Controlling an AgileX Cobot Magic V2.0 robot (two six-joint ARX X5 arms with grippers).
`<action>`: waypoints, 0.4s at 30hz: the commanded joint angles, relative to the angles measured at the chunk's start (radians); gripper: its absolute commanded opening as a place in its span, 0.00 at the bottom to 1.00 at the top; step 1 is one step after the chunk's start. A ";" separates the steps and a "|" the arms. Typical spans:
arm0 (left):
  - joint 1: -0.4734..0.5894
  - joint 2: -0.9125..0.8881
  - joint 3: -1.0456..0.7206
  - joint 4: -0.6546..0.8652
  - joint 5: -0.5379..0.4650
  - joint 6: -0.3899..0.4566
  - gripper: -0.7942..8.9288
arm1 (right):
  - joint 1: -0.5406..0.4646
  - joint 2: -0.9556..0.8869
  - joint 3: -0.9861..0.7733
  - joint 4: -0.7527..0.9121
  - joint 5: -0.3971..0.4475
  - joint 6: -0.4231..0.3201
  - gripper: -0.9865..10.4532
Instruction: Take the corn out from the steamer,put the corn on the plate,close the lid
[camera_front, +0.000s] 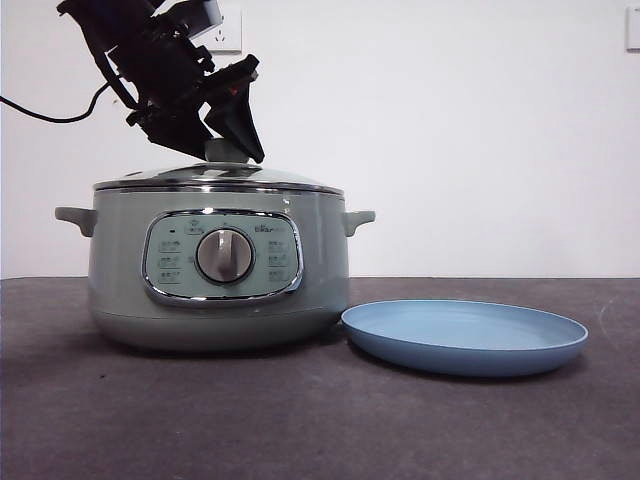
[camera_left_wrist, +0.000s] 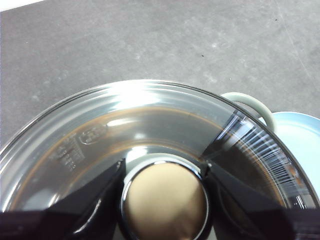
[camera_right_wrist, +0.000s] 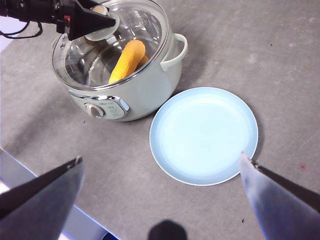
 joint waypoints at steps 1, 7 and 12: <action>0.005 -0.005 -0.015 -0.027 -0.008 -0.021 0.07 | 0.002 0.000 0.002 0.006 0.003 0.002 0.55; 0.006 -0.053 -0.014 -0.021 -0.008 -0.021 0.07 | 0.002 0.000 0.002 0.006 0.003 0.002 0.56; 0.006 -0.106 -0.014 -0.020 -0.006 -0.021 0.07 | 0.002 0.000 0.002 0.006 0.003 0.002 0.56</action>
